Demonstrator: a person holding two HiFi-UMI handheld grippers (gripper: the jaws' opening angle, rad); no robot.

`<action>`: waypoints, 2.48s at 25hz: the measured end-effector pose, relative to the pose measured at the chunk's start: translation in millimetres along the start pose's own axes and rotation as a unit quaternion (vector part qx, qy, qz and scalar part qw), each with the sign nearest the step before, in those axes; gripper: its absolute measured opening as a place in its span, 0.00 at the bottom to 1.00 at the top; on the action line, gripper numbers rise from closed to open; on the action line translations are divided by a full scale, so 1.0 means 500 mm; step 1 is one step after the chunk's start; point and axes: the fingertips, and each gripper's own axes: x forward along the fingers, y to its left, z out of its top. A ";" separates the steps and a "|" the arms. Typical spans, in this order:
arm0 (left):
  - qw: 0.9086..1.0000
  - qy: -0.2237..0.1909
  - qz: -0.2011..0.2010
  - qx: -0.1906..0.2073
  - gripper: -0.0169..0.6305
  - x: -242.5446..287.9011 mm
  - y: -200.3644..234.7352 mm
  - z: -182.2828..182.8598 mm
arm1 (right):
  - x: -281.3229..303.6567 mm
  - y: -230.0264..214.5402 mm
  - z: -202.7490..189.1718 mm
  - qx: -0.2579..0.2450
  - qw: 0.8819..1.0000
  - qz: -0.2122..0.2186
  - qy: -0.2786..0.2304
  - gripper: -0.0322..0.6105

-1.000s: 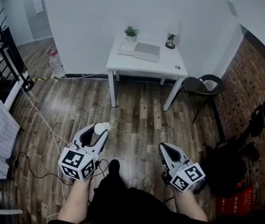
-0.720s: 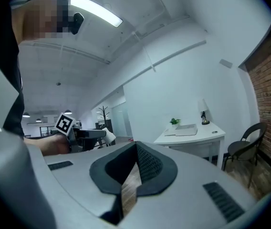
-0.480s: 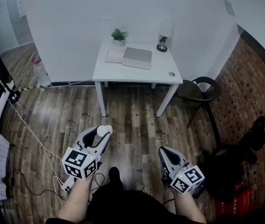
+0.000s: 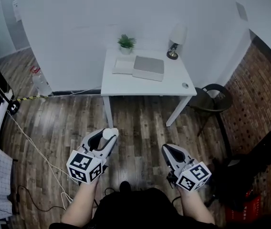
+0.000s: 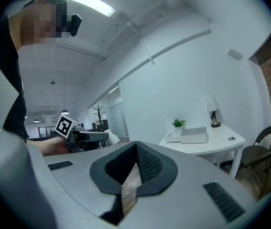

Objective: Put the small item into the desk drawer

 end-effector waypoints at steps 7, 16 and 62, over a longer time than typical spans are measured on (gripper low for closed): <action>0.999 -0.020 0.019 -0.016 0.30 -0.023 0.089 0.014 | 0.089 -0.032 0.015 -0.006 1.000 -0.002 0.021 0.05; 0.998 0.004 0.049 -0.044 0.30 0.014 0.183 -0.032 | 0.233 -0.031 -0.001 0.000 0.997 0.060 0.040 0.05; 0.997 0.064 0.034 -0.016 0.30 0.861 0.646 0.177 | 0.850 -0.740 0.157 0.055 0.994 0.052 0.082 0.05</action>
